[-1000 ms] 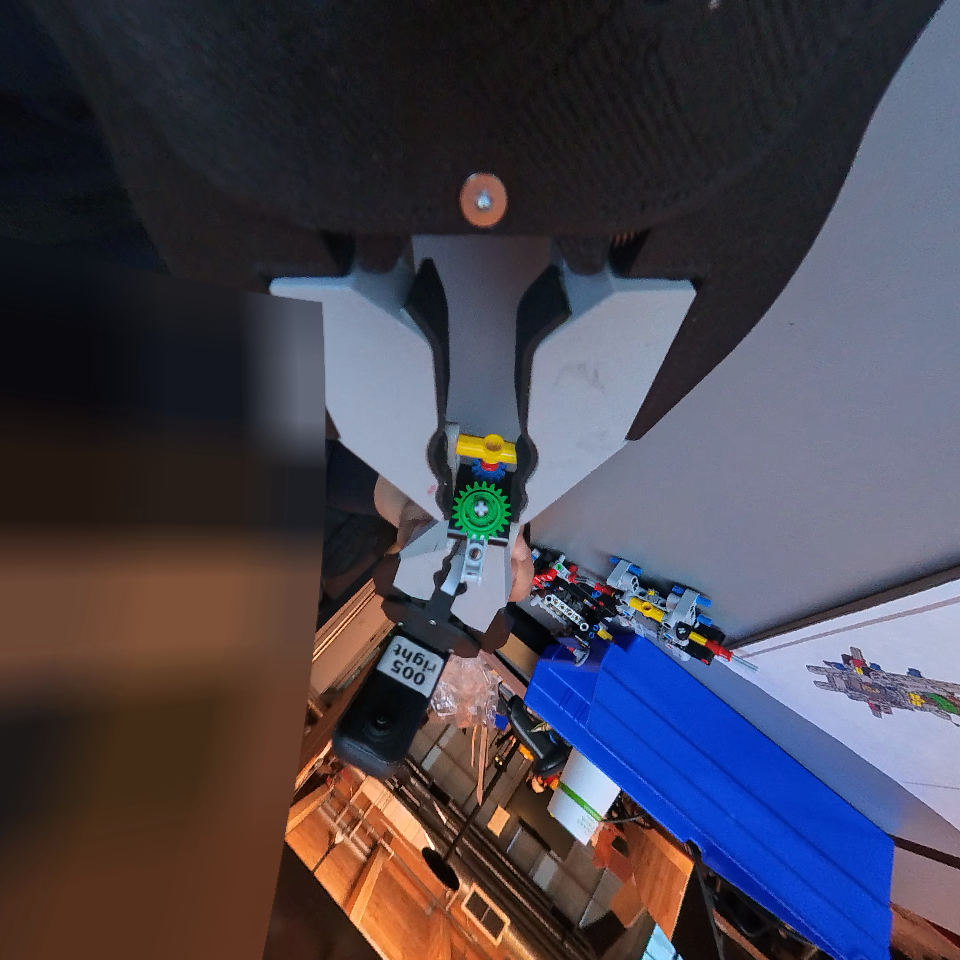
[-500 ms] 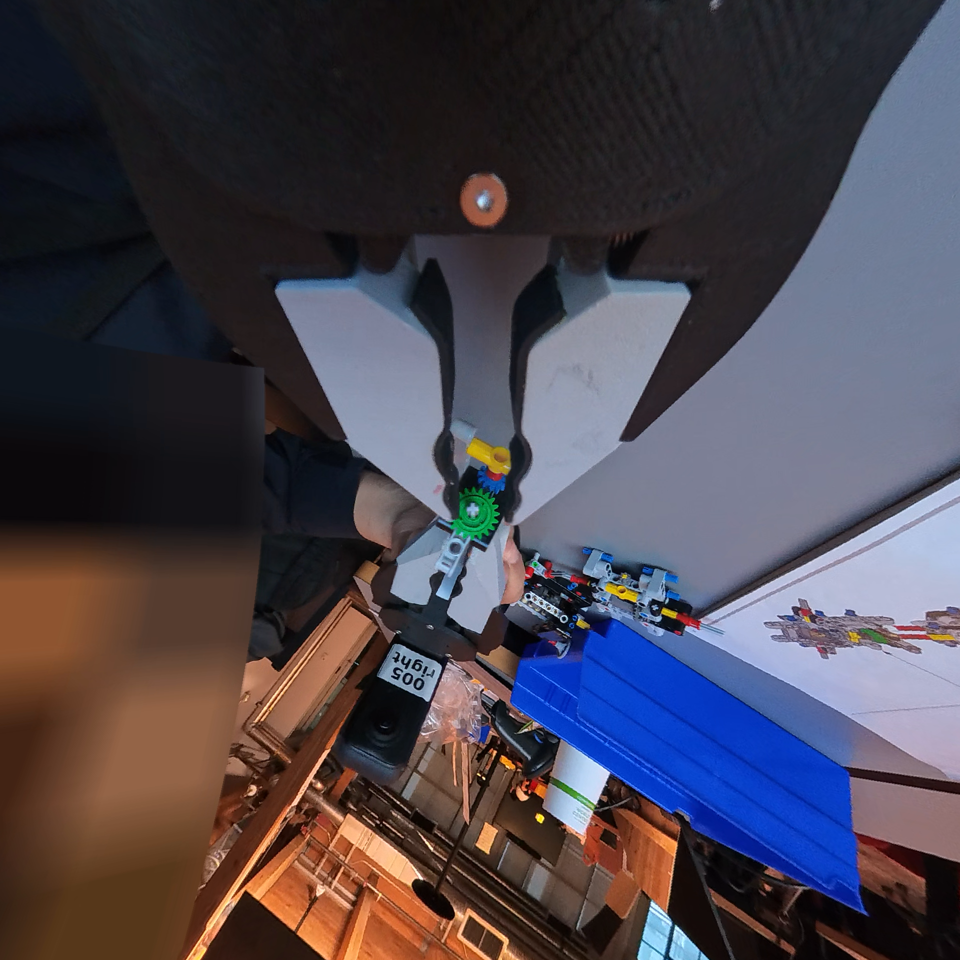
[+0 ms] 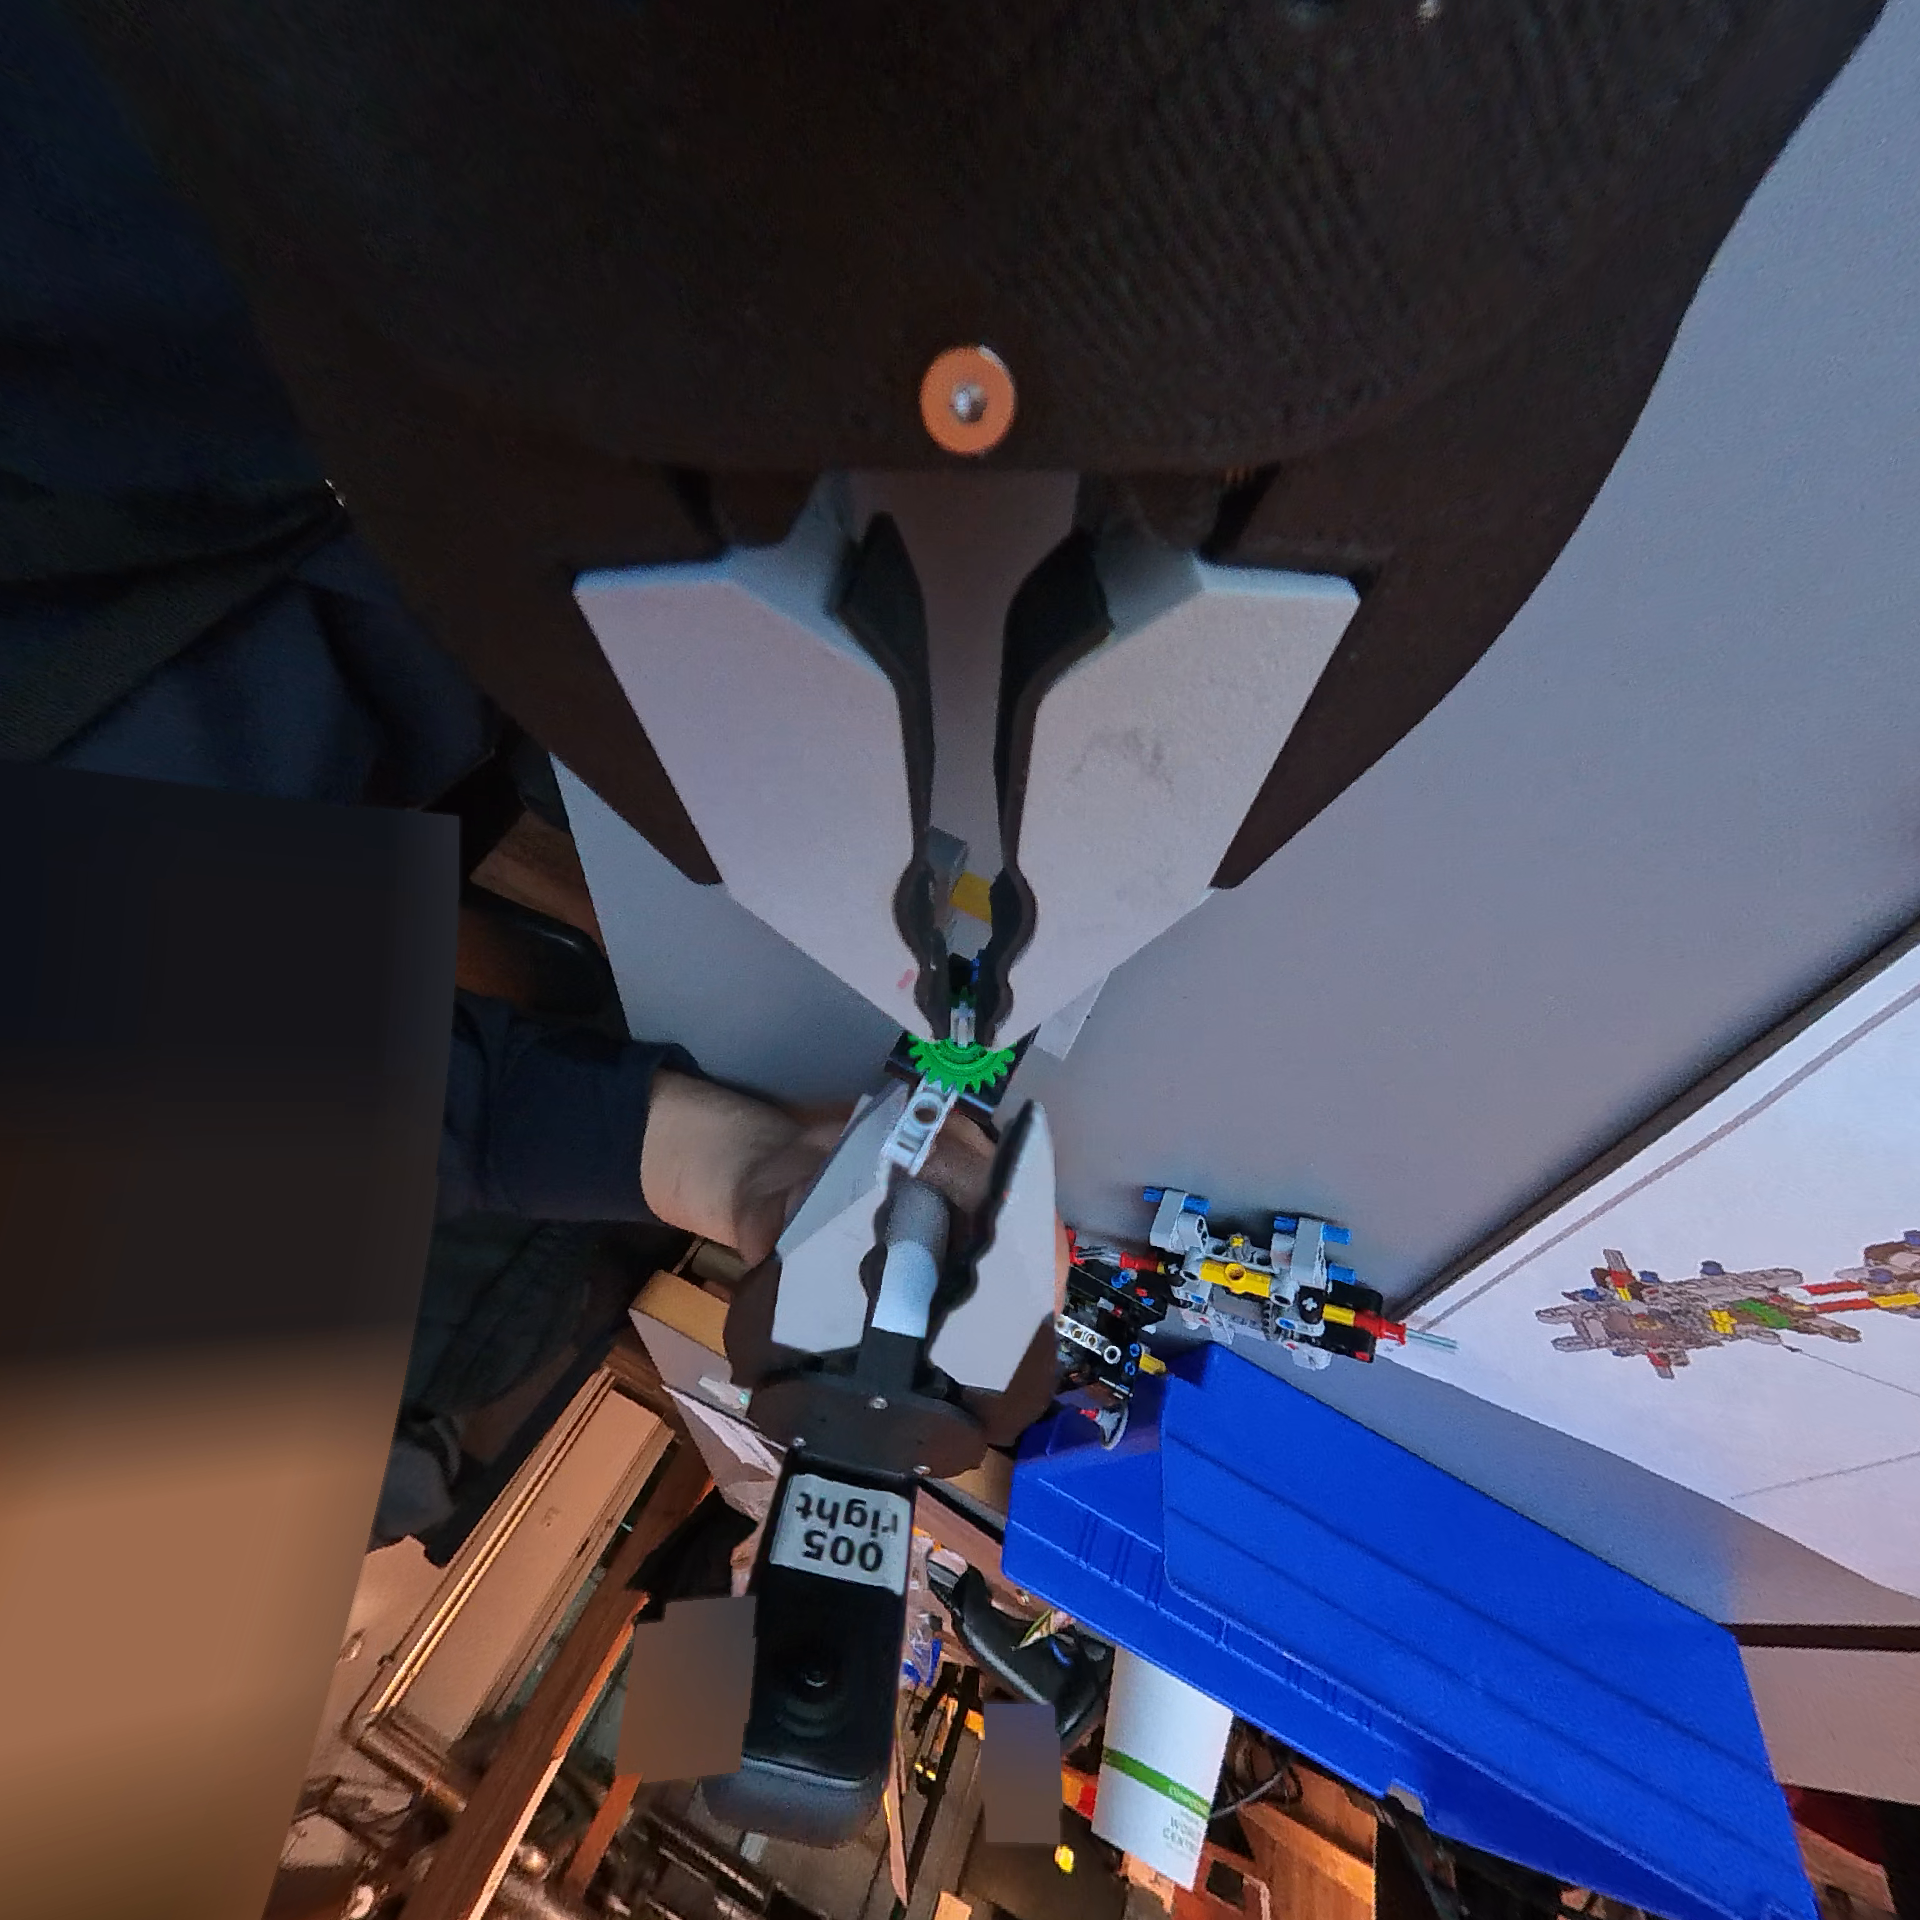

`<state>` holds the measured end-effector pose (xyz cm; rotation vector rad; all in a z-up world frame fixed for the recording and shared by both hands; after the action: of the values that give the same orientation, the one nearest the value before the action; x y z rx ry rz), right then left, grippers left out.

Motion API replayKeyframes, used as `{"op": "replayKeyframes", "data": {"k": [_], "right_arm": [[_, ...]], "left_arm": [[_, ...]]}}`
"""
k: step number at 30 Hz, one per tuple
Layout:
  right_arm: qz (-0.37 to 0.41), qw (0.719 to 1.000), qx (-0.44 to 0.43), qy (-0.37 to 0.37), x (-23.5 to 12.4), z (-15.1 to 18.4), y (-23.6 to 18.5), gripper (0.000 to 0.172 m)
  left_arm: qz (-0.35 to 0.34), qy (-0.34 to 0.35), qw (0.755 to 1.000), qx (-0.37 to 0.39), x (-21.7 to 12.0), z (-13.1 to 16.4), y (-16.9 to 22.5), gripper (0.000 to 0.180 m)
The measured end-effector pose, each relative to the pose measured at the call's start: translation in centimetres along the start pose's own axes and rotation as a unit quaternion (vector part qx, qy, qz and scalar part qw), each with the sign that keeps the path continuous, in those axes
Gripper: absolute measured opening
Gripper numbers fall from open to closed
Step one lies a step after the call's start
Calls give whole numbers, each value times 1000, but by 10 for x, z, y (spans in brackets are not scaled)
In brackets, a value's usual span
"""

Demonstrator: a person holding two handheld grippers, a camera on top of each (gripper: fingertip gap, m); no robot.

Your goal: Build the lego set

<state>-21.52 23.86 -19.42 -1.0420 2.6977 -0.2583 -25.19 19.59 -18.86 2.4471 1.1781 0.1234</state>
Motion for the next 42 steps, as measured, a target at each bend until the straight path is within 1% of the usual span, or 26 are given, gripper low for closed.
{"op": "replayKeyframes", "data": {"k": [2,6,8,10,12,14,16,19,22,29,33,35,37,40,42], "right_arm": [[-1,1000,12,4,-1,-1,2,31],[-3,1000,3,-24,3,6,0,32],[6,998,-24,-64,6,15,-1,29],[30,990,-73,-115,5,28,2,22],[44,981,-122,-147,4,36,3,2],[52,975,-152,-151,6,37,2,2],[54,973,-161,-159,6,39,2,2],[55,975,-151,-152,4,37,3,2],[39,982,-126,-138,3,33,1,6],[27,987,-121,-104,0,21,-5,13],[26,991,-111,-74,-2,12,-4,17],[21,993,-102,-51,-4,5,-5,15],[16,994,-98,-44,-6,3,-5,4],[20,992,-112,-55,-5,6,-6,4],[22,991,-117,-66,-4,9,-6,4]], "left_arm": [[-4,-4,1000,-1,0,1,-1,1],[-5,-18,1000,9,3,4,0,1],[-5,-16,1000,17,3,4,2,1],[-4,-10,1000,13,2,2,2,0],[-3,-4,1000,6,1,1,0,0],[-3,-5,1000,-1,1,1,-1,1],[-4,-13,1000,-14,1,4,-2,1],[-8,-18,1000,-21,2,5,-3,1],[-11,-20,1000,-10,3,6,-2,1],[4,11,1000,-8,1,-2,2,0],[5,8,1000,0,2,-1,3,1],[5,8,1000,3,3,-1,4,1],[6,11,1000,3,3,-2,4,0],[7,8,1000,-6,4,-1,4,0],[11,2,999,-35,4,2,2,0]]}}
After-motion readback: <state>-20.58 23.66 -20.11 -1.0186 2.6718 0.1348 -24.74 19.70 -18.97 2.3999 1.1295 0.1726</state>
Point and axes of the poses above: each gripper's, where its closed fingertips meet, x out along the fingers, z out of its underside, y = z × x across the jaws, the point moved 2 cm from there along -x, back along the fingers, and after that the axes turned 4 degrees about y, right-handed, at the moved point
